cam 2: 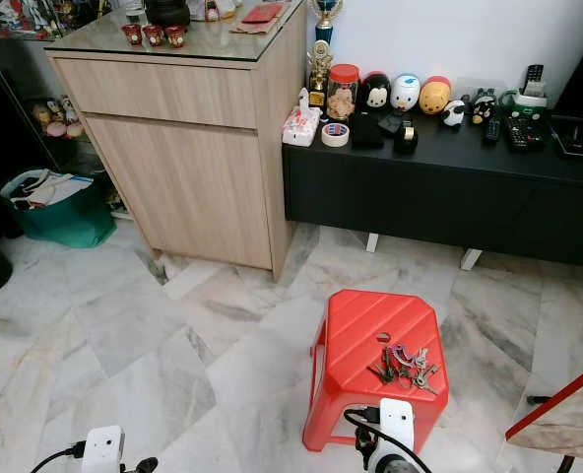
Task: Hang keys on a hook
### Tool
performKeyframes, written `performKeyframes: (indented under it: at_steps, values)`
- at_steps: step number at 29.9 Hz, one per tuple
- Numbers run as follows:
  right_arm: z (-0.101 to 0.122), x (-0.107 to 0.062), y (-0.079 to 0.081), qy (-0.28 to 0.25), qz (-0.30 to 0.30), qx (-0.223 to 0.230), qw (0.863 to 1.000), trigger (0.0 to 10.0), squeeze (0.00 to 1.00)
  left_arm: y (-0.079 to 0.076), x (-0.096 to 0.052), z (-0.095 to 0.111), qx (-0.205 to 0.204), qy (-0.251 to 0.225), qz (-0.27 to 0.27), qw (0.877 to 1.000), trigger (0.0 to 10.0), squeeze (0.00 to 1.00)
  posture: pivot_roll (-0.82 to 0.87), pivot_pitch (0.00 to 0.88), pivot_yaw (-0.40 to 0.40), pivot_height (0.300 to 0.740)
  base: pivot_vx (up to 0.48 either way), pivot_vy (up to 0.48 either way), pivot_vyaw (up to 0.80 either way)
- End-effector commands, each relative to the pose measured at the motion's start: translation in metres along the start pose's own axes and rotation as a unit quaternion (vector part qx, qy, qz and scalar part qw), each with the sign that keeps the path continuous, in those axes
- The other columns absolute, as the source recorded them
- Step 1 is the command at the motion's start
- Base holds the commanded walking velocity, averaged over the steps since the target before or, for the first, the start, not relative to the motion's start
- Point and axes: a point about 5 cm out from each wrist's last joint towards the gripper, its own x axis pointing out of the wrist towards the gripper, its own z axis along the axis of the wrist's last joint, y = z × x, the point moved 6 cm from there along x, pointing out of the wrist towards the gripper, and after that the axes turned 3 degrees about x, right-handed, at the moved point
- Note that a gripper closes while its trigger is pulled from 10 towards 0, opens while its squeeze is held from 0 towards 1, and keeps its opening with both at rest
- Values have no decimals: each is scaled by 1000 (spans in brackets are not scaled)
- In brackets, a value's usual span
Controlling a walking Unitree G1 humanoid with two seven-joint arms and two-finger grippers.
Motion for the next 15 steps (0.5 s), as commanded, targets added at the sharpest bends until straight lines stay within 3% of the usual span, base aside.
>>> performKeyframes:
  at_steps: [1,15]
  values:
    - [-2,0,3,6,4,1,1000,10000,0,-2,-2,-10,-14,11,-6,1000,10000,0,87,65,-11,740,0,0,0]
    - [0,1,10,-1,14,2,1000,10000,0,-5,-3,-11,-21,7,-15,1000,10000,0,89,56,-7,740,0,0,0]
